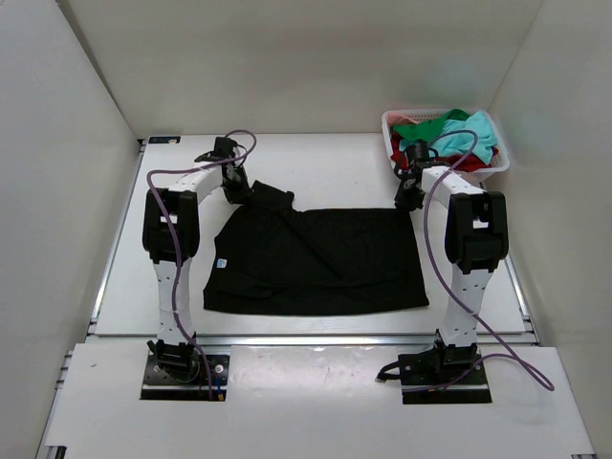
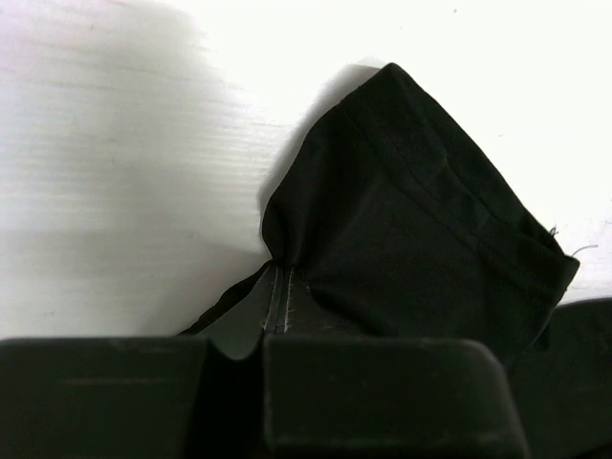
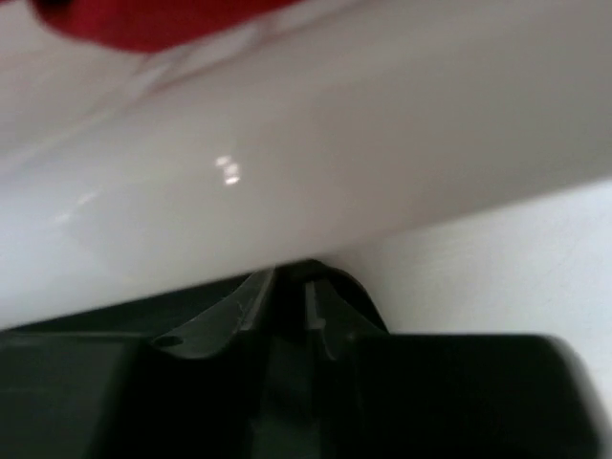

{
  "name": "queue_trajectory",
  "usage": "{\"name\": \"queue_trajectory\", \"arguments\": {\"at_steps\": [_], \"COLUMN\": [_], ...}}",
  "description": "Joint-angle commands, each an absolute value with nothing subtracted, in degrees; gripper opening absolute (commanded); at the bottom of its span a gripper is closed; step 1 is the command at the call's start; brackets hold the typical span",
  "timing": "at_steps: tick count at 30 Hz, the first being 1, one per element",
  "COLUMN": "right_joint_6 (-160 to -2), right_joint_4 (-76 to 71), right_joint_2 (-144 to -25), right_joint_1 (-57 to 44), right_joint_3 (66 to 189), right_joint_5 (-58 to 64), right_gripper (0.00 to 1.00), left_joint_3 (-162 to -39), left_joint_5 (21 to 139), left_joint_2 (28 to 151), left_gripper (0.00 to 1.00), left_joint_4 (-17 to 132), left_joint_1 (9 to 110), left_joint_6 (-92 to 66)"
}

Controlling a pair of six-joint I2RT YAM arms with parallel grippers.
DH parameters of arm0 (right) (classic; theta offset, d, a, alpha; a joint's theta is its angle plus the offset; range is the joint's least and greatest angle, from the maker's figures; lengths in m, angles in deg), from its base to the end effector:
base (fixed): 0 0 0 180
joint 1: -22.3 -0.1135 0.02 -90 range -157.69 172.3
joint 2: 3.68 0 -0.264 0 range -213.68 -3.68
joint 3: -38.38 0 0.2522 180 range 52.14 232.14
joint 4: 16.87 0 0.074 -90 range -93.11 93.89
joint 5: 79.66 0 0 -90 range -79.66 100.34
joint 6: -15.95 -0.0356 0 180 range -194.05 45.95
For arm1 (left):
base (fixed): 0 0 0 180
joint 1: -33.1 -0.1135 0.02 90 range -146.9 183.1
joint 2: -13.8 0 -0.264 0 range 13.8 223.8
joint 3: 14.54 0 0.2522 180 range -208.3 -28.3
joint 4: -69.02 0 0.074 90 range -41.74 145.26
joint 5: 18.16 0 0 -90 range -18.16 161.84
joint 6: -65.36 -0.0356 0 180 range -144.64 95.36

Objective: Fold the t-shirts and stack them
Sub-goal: Grap the side of the flattened tshirt furthest away from the robot with both arms, then fold the other side of the tshirt into a rectangle

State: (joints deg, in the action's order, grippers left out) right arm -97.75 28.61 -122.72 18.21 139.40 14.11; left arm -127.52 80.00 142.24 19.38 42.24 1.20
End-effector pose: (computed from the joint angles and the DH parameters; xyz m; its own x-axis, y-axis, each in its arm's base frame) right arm 0.4359 0.0288 0.1683 -0.8342 0.3425 -0.4322 0.3204 0.9389 0.1255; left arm 0.4664 -0.0802 0.1540 -0.9002 -0.2922 -0.3228 -0.1957 0.9338 -0.2994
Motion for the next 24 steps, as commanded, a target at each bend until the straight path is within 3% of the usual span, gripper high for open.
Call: {"name": "queue_trajectory", "arguments": {"at_steps": [1,2,11,24], "right_joint_6": [-97.43,-97.34,-94.88,-91.8], "right_joint_4": [28.79,29.66,30.37,23.7], "right_joint_2": [-122.77,-123.03,-116.97,-102.39], "right_joint_1": [18.26,18.35,20.11,21.43], "right_joint_3": [142.23,143.1,142.68,123.17], "right_joint_5": [15.17,15.34,11.23,1.64], "right_gripper": [0.04,0.0,0.0,0.0], "left_joint_3": [-125.42,-125.25,-126.04,-100.21], "left_joint_5": [81.06,81.15,82.39,85.02], "left_joint_2": [136.68,136.41,129.83,108.65], "left_gripper": [0.0,0.0,0.0,0.0], "left_joint_4": [20.19,20.02,19.4,21.78], "left_joint_1": [41.8,41.45,39.95,38.11], "left_joint_6": [1.37,1.55,2.95,1.99]}}
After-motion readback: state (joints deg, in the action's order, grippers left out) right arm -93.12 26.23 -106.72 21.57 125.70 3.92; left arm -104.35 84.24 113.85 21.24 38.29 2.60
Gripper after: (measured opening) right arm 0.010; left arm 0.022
